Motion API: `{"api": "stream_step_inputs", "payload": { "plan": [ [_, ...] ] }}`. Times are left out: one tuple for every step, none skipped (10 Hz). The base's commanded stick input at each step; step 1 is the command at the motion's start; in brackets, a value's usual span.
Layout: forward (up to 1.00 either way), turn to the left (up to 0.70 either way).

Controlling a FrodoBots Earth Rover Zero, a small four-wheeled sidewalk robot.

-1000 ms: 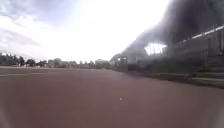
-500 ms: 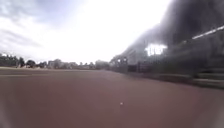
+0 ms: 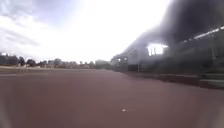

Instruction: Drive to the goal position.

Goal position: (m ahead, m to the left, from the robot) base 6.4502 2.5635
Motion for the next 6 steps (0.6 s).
{"api": "stream_step_inputs", "payload": {
  "plan": [
    [0.70,0.00],
    [0.70,0.00],
    [0.70,0.00],
    [0.70,0.00],
    [0.70,0.00],
    [0.70,0.00]
  ]
}}
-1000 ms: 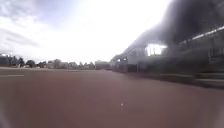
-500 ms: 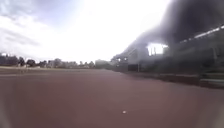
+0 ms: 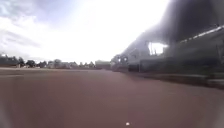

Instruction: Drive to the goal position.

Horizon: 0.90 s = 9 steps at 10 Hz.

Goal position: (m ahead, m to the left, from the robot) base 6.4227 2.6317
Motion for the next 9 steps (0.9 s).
{"api": "stream_step_inputs", "payload": {
  "plan": [
    [0.70,0.00],
    [0.70,0.00],
    [0.70,0.00],
    [0.70,0.00],
    [0.70,0.00],
    [0.70,0.00],
    [0.70,0.00],
    [0.70,0.00],
    [0.70,0.00]
  ]
}}
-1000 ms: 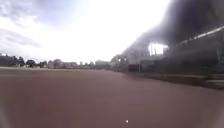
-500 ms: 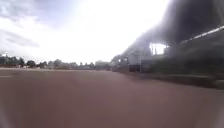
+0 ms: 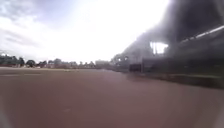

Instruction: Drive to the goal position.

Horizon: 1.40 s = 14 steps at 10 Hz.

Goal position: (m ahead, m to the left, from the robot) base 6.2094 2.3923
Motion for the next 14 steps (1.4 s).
{"api": "stream_step_inputs", "payload": {
  "plan": [
    [0.70,0.00],
    [0.70,0.00],
    [0.70,0.00],
    [0.70,0.00],
    [0.70,0.00],
    [0.70,0.00],
    [0.70,0.00],
    [0.70,0.00],
    [0.70,0.00],
    [0.70,0.00],
    [0.70,0.00],
    [0.70,0.00],
    [0.70,0.00],
    [0.70,0.00]
  ]
}}
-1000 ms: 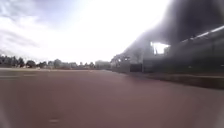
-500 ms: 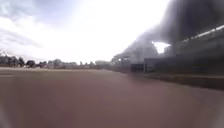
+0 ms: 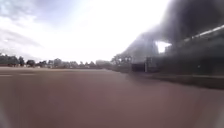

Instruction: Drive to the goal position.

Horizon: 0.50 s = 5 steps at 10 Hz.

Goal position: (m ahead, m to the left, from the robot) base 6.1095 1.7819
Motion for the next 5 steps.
{"api": "stream_step_inputs", "payload": {
  "plan": [
    [0.70,0.00],
    [0.70,0.00],
    [0.70,0.00],
    [0.70,0.00],
    [0.70,0.00]
  ]
}}
